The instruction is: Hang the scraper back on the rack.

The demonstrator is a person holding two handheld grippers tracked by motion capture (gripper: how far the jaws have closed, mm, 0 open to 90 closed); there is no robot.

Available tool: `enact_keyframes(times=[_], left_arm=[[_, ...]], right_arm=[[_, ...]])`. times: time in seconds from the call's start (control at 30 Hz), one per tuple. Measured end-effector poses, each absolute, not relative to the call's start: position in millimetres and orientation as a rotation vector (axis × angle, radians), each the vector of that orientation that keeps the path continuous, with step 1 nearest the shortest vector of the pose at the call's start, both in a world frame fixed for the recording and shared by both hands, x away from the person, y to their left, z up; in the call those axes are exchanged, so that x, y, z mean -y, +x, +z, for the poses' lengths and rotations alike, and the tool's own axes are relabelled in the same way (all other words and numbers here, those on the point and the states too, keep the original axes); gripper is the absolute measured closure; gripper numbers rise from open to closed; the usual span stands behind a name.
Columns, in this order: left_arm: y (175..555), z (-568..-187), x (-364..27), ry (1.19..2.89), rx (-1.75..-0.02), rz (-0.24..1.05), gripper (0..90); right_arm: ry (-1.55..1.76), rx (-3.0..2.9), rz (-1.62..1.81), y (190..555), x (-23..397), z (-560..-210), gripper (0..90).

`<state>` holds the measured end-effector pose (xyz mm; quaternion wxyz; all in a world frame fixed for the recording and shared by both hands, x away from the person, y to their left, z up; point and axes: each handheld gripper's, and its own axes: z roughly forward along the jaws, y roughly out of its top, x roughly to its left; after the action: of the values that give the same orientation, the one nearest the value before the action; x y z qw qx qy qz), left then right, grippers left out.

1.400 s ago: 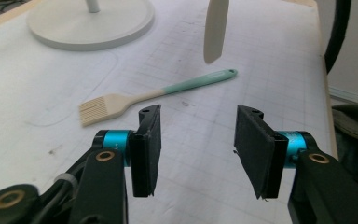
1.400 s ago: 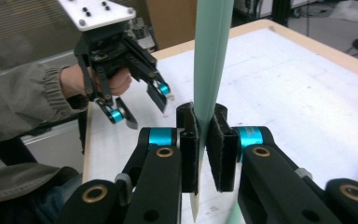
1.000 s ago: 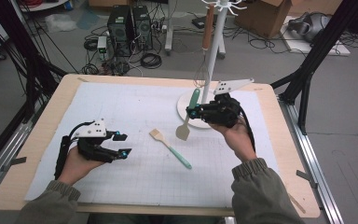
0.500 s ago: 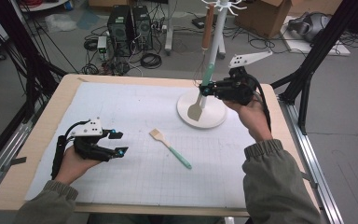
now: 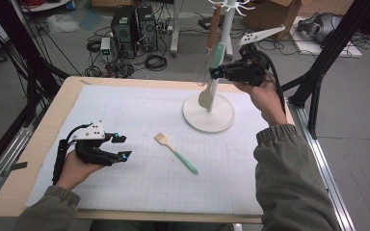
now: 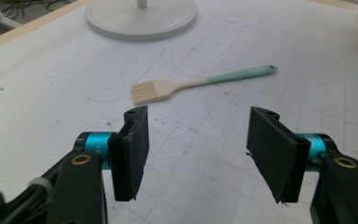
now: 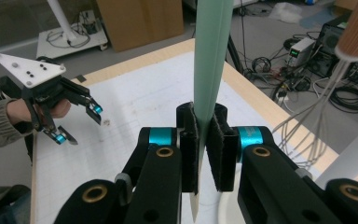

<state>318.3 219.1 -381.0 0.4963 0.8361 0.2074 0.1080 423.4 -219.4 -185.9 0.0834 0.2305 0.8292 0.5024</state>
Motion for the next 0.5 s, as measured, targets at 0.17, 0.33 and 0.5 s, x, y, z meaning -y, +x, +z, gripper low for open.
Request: enact_keyframes(times=[0.17,0.33,0.5], left_arm=[[319,-381,-223,2.015,-0.516,0.271,38.6],[320,-380,-226,2.008,-0.532,0.283,36.6],[320,-381,-229,2.001,-0.547,0.295,33.3]], right_arm=[[0.678,-2.450,1.519,430,220,-170,83.8],[0.694,-2.455,1.504,440,219,-159,83.8],[0.710,-2.462,1.476,449,217,-149,83.8]])
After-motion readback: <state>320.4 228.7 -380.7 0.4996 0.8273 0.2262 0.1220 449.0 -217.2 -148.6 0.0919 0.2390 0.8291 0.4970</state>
